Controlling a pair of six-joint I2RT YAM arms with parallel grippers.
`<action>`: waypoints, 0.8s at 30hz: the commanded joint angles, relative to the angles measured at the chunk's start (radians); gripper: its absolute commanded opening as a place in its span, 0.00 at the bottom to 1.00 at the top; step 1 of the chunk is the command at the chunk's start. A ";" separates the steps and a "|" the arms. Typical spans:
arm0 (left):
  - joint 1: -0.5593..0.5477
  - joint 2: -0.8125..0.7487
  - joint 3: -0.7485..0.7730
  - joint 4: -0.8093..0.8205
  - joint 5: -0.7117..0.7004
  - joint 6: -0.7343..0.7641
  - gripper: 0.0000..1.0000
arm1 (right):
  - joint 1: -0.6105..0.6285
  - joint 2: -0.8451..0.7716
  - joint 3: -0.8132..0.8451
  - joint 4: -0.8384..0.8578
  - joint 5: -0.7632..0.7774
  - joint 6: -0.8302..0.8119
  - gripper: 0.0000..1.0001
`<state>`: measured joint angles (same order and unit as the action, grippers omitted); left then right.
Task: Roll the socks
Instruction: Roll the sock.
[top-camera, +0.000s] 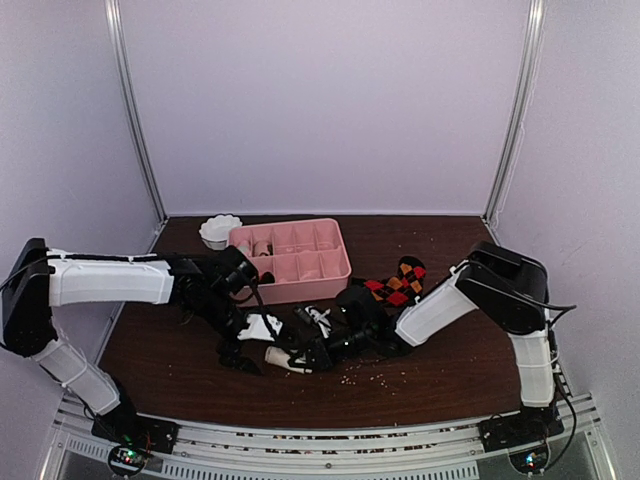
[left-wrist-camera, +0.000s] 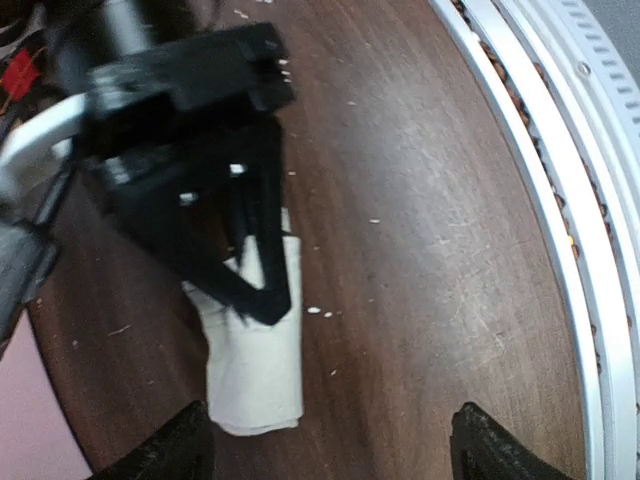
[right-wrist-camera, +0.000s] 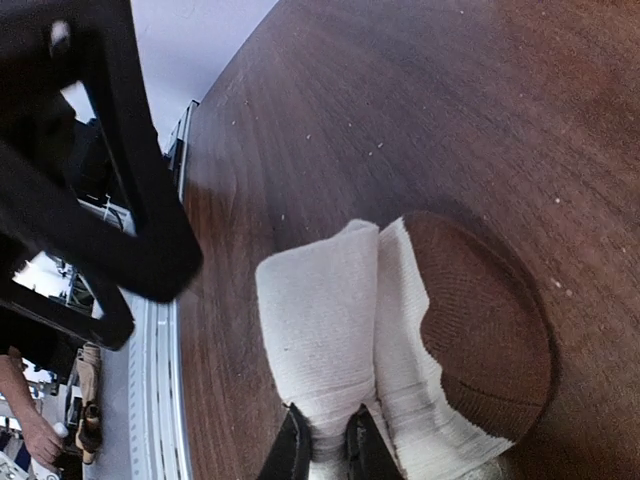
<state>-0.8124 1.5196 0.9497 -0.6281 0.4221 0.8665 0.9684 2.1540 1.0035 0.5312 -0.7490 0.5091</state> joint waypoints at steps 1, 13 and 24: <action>-0.055 0.060 -0.022 0.102 -0.085 0.094 0.80 | -0.006 0.158 -0.146 -0.426 0.033 0.063 0.00; -0.084 0.255 0.089 0.187 -0.156 0.018 0.48 | -0.014 0.159 -0.207 -0.349 0.012 0.120 0.00; -0.091 0.358 0.164 0.048 -0.104 -0.024 0.00 | -0.019 -0.023 -0.333 -0.150 0.178 0.081 0.36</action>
<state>-0.9051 1.8282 1.0828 -0.5186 0.2760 0.8715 0.9527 2.0842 0.8257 0.7315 -0.7528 0.6132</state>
